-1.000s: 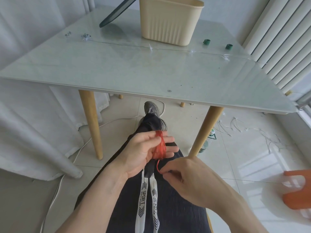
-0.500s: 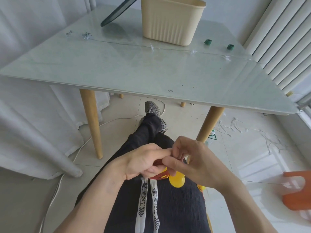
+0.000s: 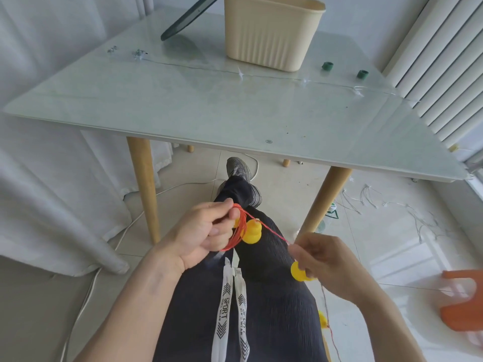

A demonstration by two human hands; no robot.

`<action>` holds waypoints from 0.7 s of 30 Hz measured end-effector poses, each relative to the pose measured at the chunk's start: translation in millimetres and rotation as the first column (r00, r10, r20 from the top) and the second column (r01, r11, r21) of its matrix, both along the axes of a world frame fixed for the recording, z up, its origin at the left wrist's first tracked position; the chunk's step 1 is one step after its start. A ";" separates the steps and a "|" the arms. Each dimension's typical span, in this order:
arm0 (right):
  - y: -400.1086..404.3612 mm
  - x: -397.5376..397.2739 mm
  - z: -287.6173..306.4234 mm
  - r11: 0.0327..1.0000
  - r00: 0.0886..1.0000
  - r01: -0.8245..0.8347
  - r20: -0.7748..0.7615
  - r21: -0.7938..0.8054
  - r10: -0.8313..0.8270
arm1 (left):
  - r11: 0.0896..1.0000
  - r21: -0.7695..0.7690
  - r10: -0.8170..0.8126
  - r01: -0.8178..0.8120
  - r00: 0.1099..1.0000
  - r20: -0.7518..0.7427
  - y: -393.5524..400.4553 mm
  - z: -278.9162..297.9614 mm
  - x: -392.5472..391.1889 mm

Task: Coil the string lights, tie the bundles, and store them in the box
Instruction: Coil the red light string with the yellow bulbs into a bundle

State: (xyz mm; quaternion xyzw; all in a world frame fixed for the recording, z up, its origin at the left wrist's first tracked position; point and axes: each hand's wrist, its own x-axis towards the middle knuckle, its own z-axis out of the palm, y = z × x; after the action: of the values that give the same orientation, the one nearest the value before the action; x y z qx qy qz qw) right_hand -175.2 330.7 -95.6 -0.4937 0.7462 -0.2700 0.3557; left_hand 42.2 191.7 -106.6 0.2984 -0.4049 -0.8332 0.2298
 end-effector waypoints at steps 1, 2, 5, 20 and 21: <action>-0.4 -1.8 -0.7 0.996 0.997 0.073 -0.030 -0.052 -0.075 | 0.999 0.025 0.032 -0.032 0.999 -0.012 1.4 -1.3 -2.1; -1.1 -0.7 -0.9 0.983 0.987 0.148 -0.039 -0.113 -0.153 | 0.996 0.057 0.069 -0.067 0.997 -0.027 3.5 -2.5 -4.9; -2.0 17.1 -3.3 0.945 0.969 0.243 0.002 -0.218 -0.249 | 0.971 0.182 0.173 -0.155 0.981 -0.087 9.4 -4.5 -14.6; -1.5 65.3 -9.7 0.958 0.960 -0.208 -0.231 -0.200 0.160 | 0.995 0.076 0.079 -0.068 0.985 -0.150 35.6 6.9 -28.5; -1.9 62.9 -6.3 0.944 0.944 -0.263 -0.258 -0.201 0.208 | 0.998 0.039 0.063 -0.058 0.991 -0.118 37.7 6.1 -29.6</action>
State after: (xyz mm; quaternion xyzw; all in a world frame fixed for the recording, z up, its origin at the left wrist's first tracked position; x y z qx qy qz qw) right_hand -112.3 328.9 -101.9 -0.6462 0.6812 -0.2510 0.2352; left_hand 12.6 229.3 -100.5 0.2645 -0.3665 -0.8491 0.2734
